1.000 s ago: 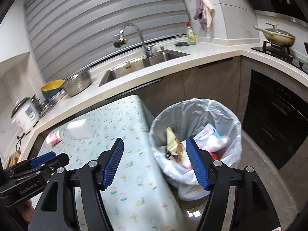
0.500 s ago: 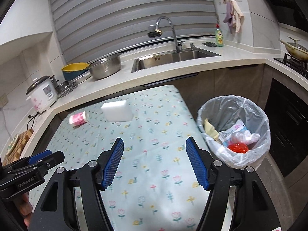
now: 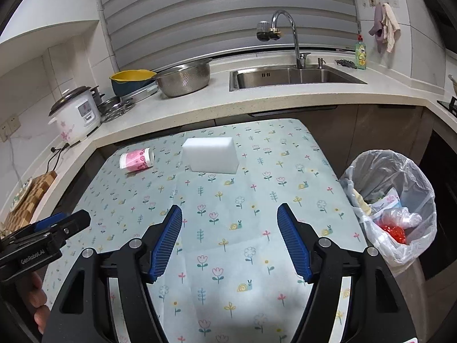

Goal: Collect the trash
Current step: 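Move both tools back over the table toward the pink cup and white sponge, then grasp the pink paper cup with the left tool while the right grasps the white sponge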

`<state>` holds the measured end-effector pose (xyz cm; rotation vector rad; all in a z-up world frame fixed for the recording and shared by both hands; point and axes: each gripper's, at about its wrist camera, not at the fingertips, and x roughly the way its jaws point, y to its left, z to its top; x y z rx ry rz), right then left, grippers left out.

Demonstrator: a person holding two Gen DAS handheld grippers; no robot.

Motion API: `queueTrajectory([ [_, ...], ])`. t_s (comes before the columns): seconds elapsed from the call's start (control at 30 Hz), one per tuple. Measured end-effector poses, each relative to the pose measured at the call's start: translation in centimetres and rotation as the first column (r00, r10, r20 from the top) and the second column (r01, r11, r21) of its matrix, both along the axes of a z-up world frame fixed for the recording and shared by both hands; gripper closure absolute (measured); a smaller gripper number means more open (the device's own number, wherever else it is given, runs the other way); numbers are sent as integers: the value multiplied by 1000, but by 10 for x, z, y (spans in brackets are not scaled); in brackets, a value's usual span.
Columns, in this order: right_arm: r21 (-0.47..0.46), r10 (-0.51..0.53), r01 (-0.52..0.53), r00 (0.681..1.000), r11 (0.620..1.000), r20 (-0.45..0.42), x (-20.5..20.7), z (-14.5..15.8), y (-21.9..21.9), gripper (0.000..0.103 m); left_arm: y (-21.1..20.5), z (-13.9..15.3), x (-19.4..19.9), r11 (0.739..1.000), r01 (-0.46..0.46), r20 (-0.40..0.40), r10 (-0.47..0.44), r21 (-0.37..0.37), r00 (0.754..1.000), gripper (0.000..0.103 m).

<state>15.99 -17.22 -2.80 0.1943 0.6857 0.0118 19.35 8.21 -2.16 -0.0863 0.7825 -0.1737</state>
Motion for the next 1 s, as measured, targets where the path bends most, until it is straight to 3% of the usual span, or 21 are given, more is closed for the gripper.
queueTrajectory([
  [0.43,-22,60,-61,997,998,-58,110,-30,28,34,51,-22,106,991,-125,-6,125,45,992,22],
  [0.77,-71,118,-125,988,990,-105,172,-63,27,28,56,-62,181,994,-59,-6,60,95,998,17],
  [1.0,-91,175,-186,978,978,-118,198,-77,21,23,58,-81,209,993,23,30,-26,115,999,14],
])
